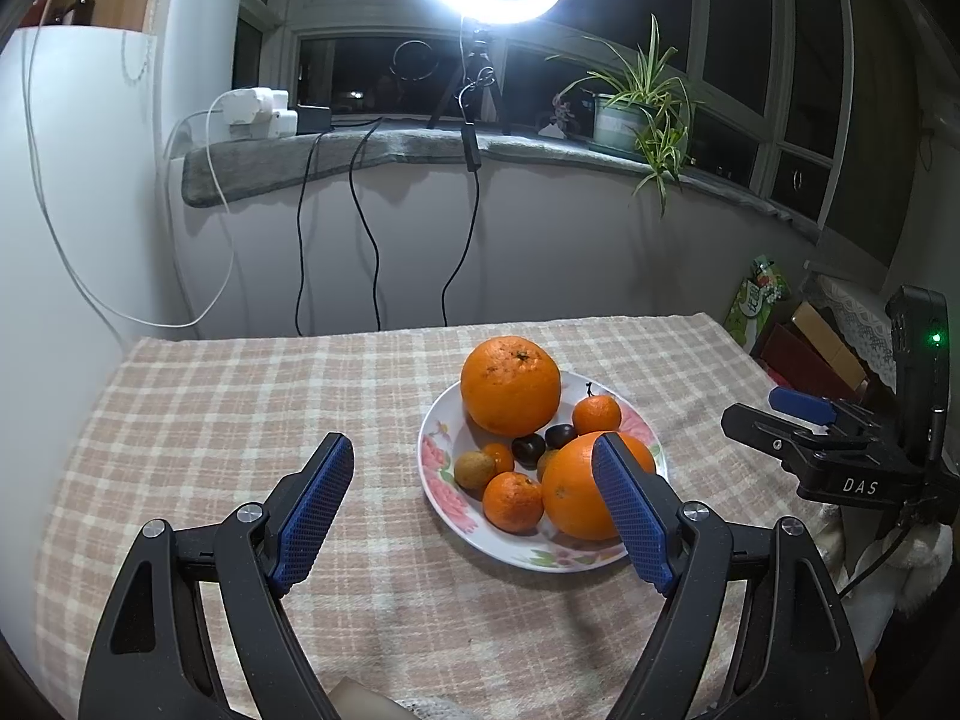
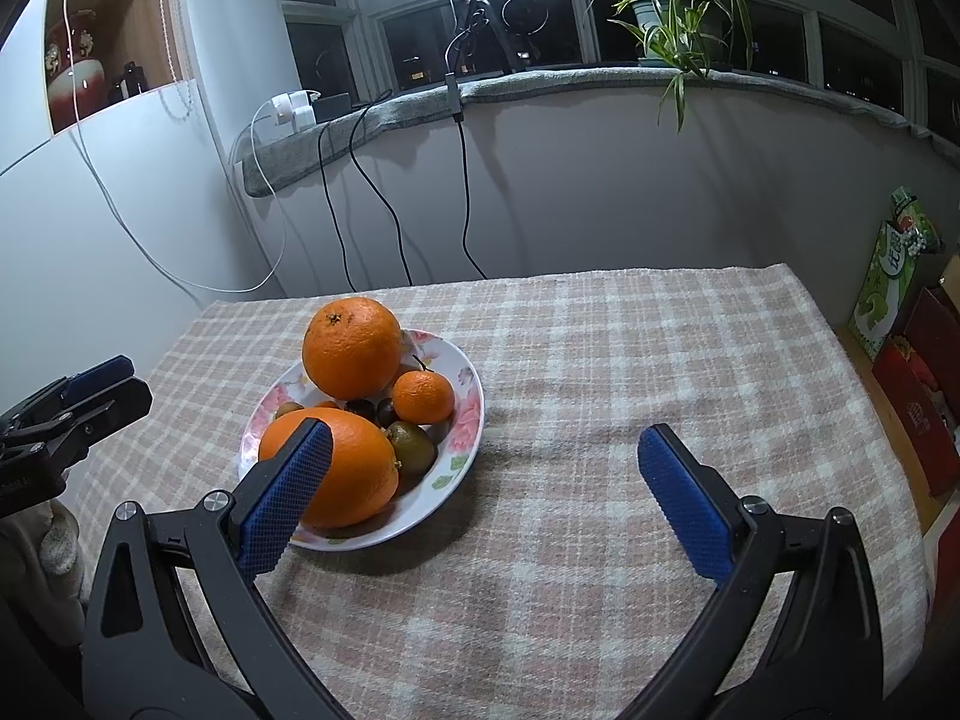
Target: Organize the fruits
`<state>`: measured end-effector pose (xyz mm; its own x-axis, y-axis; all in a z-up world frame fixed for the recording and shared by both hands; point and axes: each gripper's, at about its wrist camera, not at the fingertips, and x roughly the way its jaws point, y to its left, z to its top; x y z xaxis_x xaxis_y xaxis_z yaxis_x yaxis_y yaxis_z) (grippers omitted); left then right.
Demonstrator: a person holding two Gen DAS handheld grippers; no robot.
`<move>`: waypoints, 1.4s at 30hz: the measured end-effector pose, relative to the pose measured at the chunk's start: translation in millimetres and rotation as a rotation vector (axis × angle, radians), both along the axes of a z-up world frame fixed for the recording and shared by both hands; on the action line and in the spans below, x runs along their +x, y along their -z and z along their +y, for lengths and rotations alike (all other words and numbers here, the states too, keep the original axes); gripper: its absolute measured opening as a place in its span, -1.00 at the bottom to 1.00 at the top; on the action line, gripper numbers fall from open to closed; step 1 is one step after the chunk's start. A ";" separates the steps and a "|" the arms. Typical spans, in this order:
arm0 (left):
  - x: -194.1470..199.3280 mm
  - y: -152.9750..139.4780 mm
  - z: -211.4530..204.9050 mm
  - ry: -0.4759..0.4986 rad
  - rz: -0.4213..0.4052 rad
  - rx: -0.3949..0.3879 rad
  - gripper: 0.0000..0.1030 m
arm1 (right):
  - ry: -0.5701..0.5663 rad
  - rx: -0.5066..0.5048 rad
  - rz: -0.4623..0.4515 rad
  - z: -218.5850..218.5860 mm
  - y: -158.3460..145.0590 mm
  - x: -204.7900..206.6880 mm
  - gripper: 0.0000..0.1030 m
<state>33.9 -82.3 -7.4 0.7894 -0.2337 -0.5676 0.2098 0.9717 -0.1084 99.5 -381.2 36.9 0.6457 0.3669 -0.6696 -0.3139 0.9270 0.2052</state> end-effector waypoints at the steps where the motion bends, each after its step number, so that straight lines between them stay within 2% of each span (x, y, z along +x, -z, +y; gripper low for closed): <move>1: -0.1 0.0 0.0 0.000 0.000 0.000 0.59 | 0.000 0.000 0.000 0.0 0.1 0.0 1.00; 42: 0.4 -0.9 -1.6 0.006 -0.003 0.002 0.59 | 0.006 0.008 0.015 2.9 4.2 -1.6 1.00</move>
